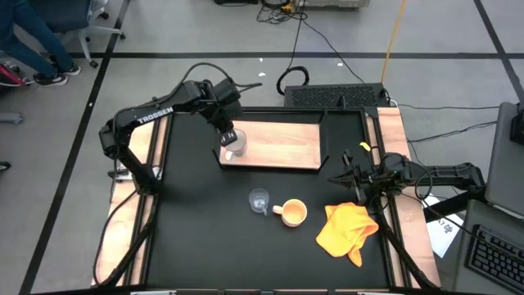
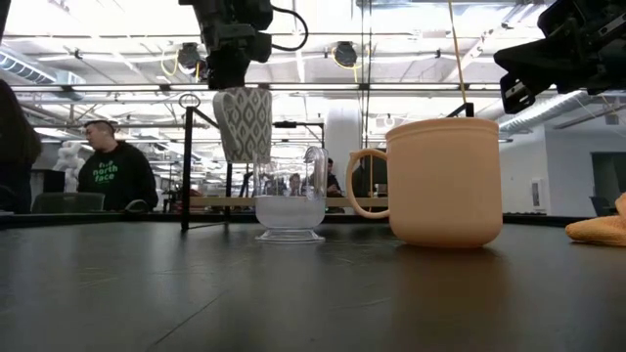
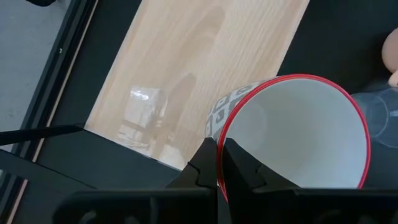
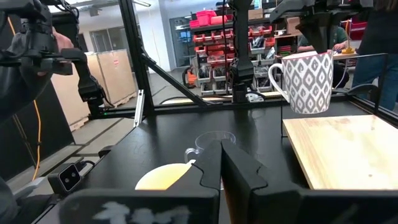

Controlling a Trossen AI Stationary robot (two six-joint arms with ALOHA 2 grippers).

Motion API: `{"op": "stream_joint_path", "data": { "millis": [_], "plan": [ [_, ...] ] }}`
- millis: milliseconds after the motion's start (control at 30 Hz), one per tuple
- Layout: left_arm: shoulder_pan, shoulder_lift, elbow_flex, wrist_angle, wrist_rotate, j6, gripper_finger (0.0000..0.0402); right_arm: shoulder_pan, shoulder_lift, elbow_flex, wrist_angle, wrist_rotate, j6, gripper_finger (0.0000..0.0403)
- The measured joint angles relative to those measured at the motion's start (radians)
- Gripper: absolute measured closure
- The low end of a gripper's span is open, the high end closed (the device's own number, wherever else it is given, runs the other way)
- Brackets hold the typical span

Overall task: Stack small to large cups/mugs on shelf
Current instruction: Put the gray patterned mug on the shelf

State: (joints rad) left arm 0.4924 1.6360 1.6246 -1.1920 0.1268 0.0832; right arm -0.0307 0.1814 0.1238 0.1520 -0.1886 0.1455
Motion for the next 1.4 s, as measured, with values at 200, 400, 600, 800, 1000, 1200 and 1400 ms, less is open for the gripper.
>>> {"op": "stream_joint_path", "data": {
  "millis": [200,400,600,800,1000,1200,1400],
  "plan": [
    [-0.001,0.0,0.0,0.0,0.001,-0.006,0.0395,0.0,0.0,0.0,0.0,0.0,0.0,0.0403],
    [-0.004,0.0,0.0,0.002,0.0,-0.006,0.0395,0.0,0.0,0.0,0.0,0.0,0.0,0.0403],
    [-0.004,0.0,0.0,0.05,0.003,-0.006,0.0395,0.0,0.0,0.0,0.0,0.0,0.0,0.0403],
    [-0.006,0.023,-0.001,0.069,0.004,-0.002,0.0395,0.0,0.0,0.0,0.0,0.0,0.0,0.0403],
    [-0.006,0.052,-0.001,0.08,0.0,0.009,0.0395,0.0,0.0,0.0,-0.007,0.0,0.0,0.0403],
    [-0.001,0.086,-0.001,0.079,-0.027,0.01,0.0395,0.0,0.001,0.0,-0.008,0.0,0.0,0.0403],
    [-0.001,0.122,-0.001,0.07,-0.048,0.014,0.0395,0.0,0.001,0.0,-0.008,0.0,0.0,0.0403]
  ]
}}
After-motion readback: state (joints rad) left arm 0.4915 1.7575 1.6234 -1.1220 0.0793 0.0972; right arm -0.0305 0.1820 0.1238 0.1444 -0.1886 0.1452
